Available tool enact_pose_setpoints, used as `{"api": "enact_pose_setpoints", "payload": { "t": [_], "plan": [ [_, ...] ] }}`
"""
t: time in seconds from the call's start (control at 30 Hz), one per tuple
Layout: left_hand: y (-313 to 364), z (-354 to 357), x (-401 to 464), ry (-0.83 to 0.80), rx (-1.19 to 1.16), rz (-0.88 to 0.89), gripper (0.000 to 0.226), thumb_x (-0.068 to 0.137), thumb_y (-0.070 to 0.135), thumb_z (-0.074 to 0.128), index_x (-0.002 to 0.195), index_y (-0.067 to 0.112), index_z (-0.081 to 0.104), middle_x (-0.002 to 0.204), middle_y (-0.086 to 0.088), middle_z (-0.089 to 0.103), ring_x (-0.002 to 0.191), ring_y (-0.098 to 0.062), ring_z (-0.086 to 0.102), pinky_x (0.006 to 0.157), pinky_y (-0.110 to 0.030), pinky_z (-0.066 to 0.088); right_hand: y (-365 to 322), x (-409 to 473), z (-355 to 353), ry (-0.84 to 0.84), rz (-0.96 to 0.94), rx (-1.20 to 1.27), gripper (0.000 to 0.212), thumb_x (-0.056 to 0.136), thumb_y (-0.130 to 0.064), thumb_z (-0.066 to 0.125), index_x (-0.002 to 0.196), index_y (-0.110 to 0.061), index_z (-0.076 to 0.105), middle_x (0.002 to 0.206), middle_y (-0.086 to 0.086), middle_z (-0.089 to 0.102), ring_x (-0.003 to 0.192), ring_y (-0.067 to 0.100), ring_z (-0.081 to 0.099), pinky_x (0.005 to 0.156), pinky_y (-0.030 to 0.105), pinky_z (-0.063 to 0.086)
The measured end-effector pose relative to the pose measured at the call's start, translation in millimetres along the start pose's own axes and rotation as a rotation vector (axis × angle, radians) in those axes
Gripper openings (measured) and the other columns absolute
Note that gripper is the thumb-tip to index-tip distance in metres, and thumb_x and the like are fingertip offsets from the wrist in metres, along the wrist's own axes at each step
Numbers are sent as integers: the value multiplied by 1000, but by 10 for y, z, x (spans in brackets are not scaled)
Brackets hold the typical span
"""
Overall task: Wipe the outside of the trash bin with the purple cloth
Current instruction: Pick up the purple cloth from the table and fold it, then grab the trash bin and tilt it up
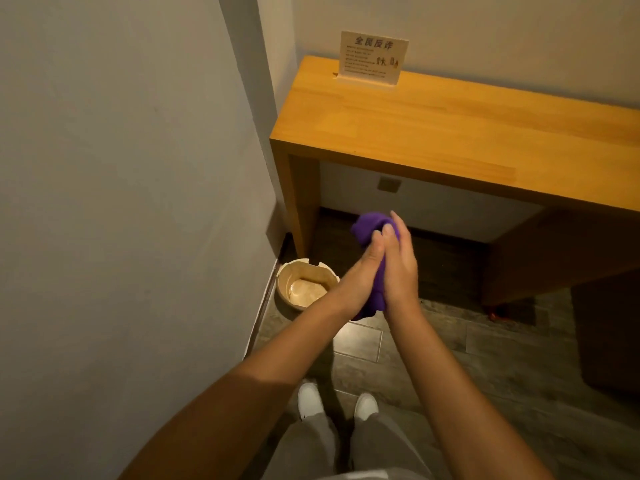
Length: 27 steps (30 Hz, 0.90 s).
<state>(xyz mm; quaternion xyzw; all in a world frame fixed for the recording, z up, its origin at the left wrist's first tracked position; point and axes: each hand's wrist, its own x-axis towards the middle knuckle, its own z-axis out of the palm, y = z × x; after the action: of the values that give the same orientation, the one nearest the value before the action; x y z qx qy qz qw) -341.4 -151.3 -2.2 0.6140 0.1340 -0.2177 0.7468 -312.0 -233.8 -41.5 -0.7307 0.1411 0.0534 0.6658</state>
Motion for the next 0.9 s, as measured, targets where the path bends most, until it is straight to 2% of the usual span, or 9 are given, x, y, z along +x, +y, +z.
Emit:
{"api": "enact_pose_setpoints", "payload": {
  "t": [0.07, 0.1, 0.2, 0.3, 0.4, 0.47, 0.5, 0.77, 0.9],
  "plan": [
    [-123, -17, 137, -64, 24, -133, 91, 69, 89, 36, 141, 34, 44, 138, -1, 53, 127, -21, 52, 112, -45, 40, 311, 73, -28, 132, 52, -24, 45, 96, -61, 54, 139, -50, 54, 123, -25, 63, 100, -13, 64, 68, 8, 52],
    [-198, -23, 209, -76, 28, -185, 88, 73, 86, 37, 141, 30, 45, 140, -5, 52, 128, -23, 52, 112, -46, 39, 437, 102, -40, 175, 92, -15, 41, 96, -60, 53, 136, -51, 56, 120, -25, 64, 100, -10, 65, 69, 10, 53],
    [-445, 34, 445, -78, 61, -238, 47, 97, 67, 36, 121, 34, 58, 131, 0, 58, 125, -18, 54, 114, -45, 36, 898, 296, -109, 203, 249, 112, 36, 101, -53, 55, 131, -36, 65, 121, -6, 71, 109, 11, 69, 82, 28, 55],
    [-708, 73, 711, -60, 225, -150, 59, 101, 60, 32, 147, 26, 46, 153, -3, 45, 140, -21, 40, 118, -48, 27, 1350, 540, -200, 140, 504, 362, 42, 99, -52, 59, 131, -25, 68, 126, 8, 72, 116, 26, 70, 92, 40, 56],
    [-1114, -176, 1020, 184, 753, 84, 64, 99, 60, 31, 154, 28, 36, 163, -4, 30, 150, -27, 21, 120, -52, 20, 1824, 810, -248, 122, 647, 564, 48, 100, -47, 62, 138, -18, 64, 134, 14, 70, 123, 32, 67, 108, 51, 52],
    [-1467, -492, 1208, 397, 1152, 188, 65, 98, 56, 36, 156, 25, 31, 165, -7, 25, 152, -30, 11, 120, -51, 15, 2113, 985, -285, 147, 677, 596, 48, 100, -46, 62, 140, -18, 62, 136, 13, 69, 121, 31, 69, 105, 51, 54],
    [-1695, -674, 1307, 413, 1257, 191, 68, 97, 56, 39, 157, 25, 28, 166, -8, 22, 153, -32, 8, 120, -52, 14, 2277, 1053, -306, 165, 698, 612, 49, 100, -46, 63, 141, -20, 61, 136, 12, 69, 119, 32, 70, 103, 51, 55],
    [-3683, -1837, 2175, 226, 1503, 111, 77, 93, 65, 51, 151, 16, 41, 157, -21, 37, 143, -49, 29, 110, -71, 24, 3715, 1713, -285, 229, 689, 654, 49, 96, -47, 67, 140, -25, 62, 133, 11, 71, 119, 38, 70, 103, 58, 54],
    [-4517, -2177, 2642, 122, 1559, 39, 83, 91, 75, 33, 155, 22, 31, 164, -14, 26, 149, -43, 15, 115, -67, 17, 4437, 2016, -255, 177, 660, 686, 53, 95, -48, 68, 141, -23, 61, 132, 13, 72, 111, 39, 74, 99, 58, 57]
  ]
}}
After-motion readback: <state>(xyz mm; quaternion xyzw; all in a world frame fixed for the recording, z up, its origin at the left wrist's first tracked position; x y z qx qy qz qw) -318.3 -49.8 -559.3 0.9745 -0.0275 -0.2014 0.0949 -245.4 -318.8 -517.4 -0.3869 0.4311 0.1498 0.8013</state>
